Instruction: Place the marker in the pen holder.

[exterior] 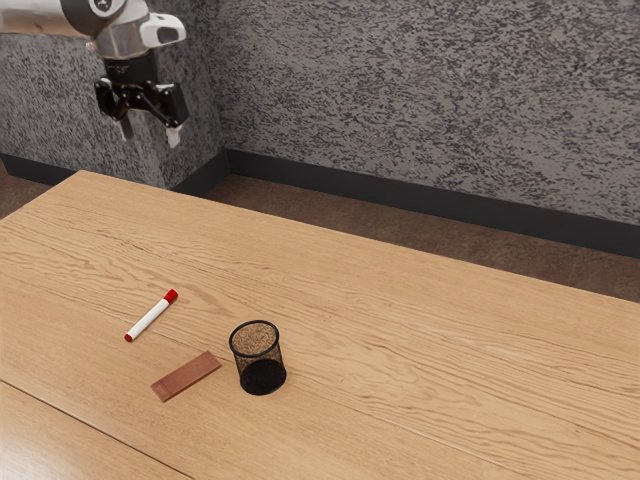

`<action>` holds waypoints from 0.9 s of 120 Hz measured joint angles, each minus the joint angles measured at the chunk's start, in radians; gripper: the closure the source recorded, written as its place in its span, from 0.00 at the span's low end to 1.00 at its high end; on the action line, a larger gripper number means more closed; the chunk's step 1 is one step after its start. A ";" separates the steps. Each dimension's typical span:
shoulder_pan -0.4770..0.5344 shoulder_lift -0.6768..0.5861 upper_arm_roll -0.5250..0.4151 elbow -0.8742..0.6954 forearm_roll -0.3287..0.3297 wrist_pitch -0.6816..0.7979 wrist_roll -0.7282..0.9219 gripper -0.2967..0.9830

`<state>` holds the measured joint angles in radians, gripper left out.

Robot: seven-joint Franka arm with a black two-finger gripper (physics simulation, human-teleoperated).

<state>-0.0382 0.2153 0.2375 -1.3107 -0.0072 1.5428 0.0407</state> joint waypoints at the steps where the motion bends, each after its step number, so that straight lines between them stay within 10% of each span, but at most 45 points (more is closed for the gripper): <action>1: 0.001 0.001 0.002 0.002 0.000 -0.001 0.002 0.24; 30: 0.004 0.029 0.011 0.039 -0.010 -0.005 0.043 0.25; 84: 0.080 0.472 0.006 0.053 -0.047 0.296 0.134 0.25; 108: 0.095 0.397 0.008 -0.223 -0.046 0.451 0.233 0.25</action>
<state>0.0568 0.6120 0.2454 -1.5341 -0.0532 1.9935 0.2735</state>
